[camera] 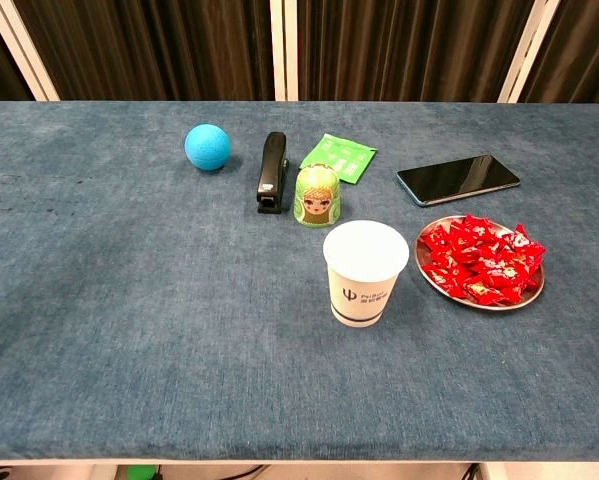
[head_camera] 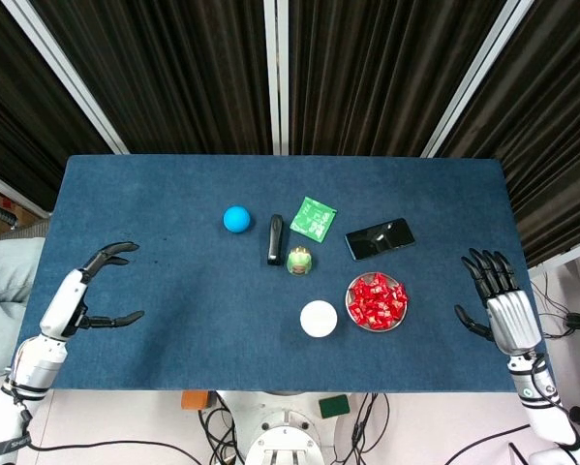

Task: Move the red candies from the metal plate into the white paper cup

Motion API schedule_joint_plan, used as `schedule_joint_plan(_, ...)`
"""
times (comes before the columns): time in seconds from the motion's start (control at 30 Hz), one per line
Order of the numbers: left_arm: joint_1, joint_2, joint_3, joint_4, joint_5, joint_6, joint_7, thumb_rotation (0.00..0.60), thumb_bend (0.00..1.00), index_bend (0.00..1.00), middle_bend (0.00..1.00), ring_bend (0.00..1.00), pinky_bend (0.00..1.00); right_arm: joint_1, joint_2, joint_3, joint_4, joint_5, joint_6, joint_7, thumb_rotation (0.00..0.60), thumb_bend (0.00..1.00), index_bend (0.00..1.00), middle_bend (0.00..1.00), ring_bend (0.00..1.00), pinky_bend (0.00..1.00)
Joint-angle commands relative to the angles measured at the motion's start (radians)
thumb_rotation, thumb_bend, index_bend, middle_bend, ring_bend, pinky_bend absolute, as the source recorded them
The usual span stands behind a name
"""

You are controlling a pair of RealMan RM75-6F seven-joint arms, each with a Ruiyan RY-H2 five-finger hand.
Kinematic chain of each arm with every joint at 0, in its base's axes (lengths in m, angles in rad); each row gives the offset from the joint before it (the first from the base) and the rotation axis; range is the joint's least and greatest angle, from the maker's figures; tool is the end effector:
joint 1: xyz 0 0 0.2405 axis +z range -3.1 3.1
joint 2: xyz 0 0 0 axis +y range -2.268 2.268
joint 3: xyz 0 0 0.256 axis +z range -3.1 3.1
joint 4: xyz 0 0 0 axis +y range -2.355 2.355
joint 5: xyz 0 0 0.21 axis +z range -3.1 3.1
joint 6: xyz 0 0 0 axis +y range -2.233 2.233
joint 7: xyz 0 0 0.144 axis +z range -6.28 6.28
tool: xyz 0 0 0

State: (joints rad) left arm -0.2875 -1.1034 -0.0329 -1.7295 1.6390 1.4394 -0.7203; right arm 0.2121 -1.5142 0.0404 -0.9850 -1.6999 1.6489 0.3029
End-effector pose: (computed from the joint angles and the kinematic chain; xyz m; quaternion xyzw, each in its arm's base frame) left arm -0.2324 0.2249 0.1391 -0.5065 -0.5492 -0.6075 0.2698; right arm -0.3200 -0.2217 0.0906 0.6335 -0.2932 0.5126 0.4999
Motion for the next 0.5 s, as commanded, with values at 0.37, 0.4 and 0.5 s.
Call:
schedule_joint_plan(0.37,0.07,0.013,0.028,0.029,-0.007,0.058,0.273,0.6,0.09,0.14,0.14,0.13,0.25,0.14,0.352,-0.012,-0.662,0.11,-0.437,-0.64,0.6,0.26,0.0,0.02,0.0,0.0)
schedule_joint_plan(0.4,0.079,0.008,0.025,0.03,-0.008,0.074,0.301,0.6,0.09,0.12,0.13,0.13,0.25,0.159,0.356,-0.001,-0.689,0.135,-0.474,-0.685,0.6,0.26,0.0,0.02,0.0,0.0)
schedule_joint_plan(0.5,0.099,-0.006,0.024,0.037,-0.004,0.106,0.356,0.6,0.09,0.1,0.12,0.13,0.25,0.208,0.353,0.022,-0.743,0.22,-0.577,-0.77,0.6,0.25,0.0,0.02,0.0,0.0)
